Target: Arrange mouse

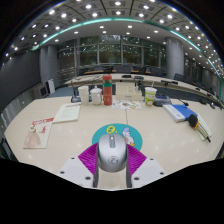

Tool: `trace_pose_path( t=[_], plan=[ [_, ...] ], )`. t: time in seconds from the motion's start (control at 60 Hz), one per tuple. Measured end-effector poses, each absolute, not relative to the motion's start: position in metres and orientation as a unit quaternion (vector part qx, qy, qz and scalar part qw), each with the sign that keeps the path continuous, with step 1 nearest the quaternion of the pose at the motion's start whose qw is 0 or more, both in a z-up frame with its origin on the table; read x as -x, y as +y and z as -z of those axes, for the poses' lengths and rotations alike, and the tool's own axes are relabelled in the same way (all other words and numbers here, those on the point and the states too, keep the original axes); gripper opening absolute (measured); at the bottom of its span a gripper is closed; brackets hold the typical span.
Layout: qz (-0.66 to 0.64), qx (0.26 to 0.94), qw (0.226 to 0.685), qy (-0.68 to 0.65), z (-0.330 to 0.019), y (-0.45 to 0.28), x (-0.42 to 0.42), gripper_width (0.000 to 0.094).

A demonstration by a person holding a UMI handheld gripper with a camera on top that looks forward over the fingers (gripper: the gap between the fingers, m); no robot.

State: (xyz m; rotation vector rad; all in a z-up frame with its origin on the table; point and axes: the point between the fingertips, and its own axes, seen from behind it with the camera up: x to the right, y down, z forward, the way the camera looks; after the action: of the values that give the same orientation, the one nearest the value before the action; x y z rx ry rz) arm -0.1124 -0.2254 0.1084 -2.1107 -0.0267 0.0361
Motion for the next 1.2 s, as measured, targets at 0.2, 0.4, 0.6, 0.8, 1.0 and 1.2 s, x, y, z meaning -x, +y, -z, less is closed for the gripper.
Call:
trace_pose_path(
  t=[0.2,0.4,0.6,0.8,1.0,1.2],
  plan=[
    [-0.013,0.852,0.523,0.004,-0.136,-0.124,0.095,0.0371],
    [-0.002,0.886,0.463,-0.004,-0.050,-0.081,0.084,0.0373],
    [-0.008,0.907,0.420,-0.017,0.002,-0.075,0.084,0.0461],
    [-0.006,0.904,0.428,-0.027,-0.028,-0.088,0.081,0.0863],
    [-0.004,0.892,0.452,-0.016,-0.114,-0.152,0.083,0.0861],
    [0.017,0.889,0.458,-0.006,-0.177,-0.260,0.090,0.0857]
  ],
)
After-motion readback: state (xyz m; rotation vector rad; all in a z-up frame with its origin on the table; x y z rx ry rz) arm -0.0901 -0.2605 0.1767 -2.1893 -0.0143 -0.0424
